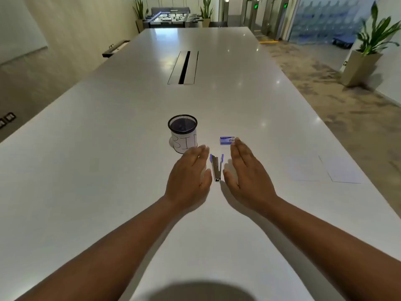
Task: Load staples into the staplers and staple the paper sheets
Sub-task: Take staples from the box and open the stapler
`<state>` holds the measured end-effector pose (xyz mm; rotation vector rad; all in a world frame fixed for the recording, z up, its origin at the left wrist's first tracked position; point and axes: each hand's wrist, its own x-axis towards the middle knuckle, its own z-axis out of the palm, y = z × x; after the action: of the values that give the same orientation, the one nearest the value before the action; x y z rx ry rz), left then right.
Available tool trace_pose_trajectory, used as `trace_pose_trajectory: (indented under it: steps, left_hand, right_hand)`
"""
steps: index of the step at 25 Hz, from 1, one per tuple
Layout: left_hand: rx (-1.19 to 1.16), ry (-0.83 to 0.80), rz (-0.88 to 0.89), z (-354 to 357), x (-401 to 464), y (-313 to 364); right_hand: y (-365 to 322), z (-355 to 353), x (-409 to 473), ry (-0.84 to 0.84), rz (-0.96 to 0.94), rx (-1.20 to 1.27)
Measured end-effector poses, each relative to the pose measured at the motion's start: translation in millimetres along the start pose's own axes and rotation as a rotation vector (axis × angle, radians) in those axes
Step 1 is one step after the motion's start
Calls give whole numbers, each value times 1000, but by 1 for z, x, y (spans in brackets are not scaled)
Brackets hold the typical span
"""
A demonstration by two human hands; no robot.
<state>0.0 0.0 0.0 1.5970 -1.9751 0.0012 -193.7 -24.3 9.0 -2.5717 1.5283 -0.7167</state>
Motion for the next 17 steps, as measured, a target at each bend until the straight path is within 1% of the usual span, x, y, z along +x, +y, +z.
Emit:
trace_pose_trajectory:
  steps: [4, 7, 10, 13, 17]
  left_hand:
    - [-92, -97, -149, 15, -18, -7]
    - [-134, -123, -206, 22, -23, -16]
    - [-178, -124, -236, 24, -24, -20]
    - [-223, -127, -254, 25, -20, -21]
    - [-202, -179, -219, 22, -15, -21]
  right_hand:
    - [-11, 13, -21, -107, 78, 145]
    - [-15, 24, -30, -134, 95, 220]
    - [-14, 29, -33, -187, 91, 204]
    - [-15, 33, -22, -205, 126, 208]
    - [-22, 43, -4, -222, 184, 141]
